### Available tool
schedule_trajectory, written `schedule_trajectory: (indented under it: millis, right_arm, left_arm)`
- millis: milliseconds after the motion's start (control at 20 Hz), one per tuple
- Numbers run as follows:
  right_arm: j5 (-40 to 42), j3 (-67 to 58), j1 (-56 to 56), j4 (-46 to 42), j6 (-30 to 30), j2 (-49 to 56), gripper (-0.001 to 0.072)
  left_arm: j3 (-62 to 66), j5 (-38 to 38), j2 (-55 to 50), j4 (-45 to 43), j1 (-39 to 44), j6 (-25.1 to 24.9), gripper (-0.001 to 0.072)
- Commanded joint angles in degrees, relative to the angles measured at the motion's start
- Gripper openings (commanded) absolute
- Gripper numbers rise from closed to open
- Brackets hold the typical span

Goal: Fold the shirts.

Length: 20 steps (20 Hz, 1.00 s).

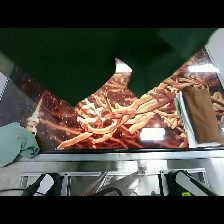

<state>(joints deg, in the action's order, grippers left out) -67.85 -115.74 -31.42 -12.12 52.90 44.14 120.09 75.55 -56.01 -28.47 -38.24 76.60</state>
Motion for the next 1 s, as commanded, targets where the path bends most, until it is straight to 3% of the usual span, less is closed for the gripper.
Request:
schedule_trajectory:
  millis: [0,100,250,400,500,650,750,950]
  right_arm:
    - [-0.63,-4.70,-1.33,-0.09,0.39,-0.63,0.0023]
    - [-2.67,-3.17,-1.31,1.22,0.42,1.99,0.0023]
    - [-8.11,4.20,-0.31,2.51,0.15,7.39,0.0022]
    - [-7.13,17.35,10.14,-7.13,-1.25,14.82,0.0022]
    - [-0.68,26.03,15.30,-15.76,-1.09,20.59,0.0021]
    - [7.17,30.01,16.74,-16.81,-3.37,34.71,0.0021]
    - [8.44,28.15,16.59,-11.54,-6.34,44.37,0.0021]
    - [9.01,14.64,17.11,-5.84,-7.63,59.60,0.0021]
  left_arm:
    - [-3.30,-0.79,6.14,0.24,-5.66,-0.74,0.0016]
    - [-6.86,0.37,3.69,0.20,-2.25,-3.19,0.0016]
    - [-11.67,-0.31,-4.11,-1.22,11.13,-7.08,0.0016]
    - [-16.83,-3.26,-16.09,-15.91,27.56,-7.78,0.0016]
    - [-20.06,-6.82,-25.09,-26.88,32.83,-5.95,0.0016]
    - [-17.90,-7.74,-42.49,-33.57,33.57,-5.14,0.0016]
    - [-11.17,-5.40,-54.23,-33.40,33.09,-4.48,0.0015]
    - [2.34,-7.13,-67.19,-33.51,33.20,-1.88,0.0015]
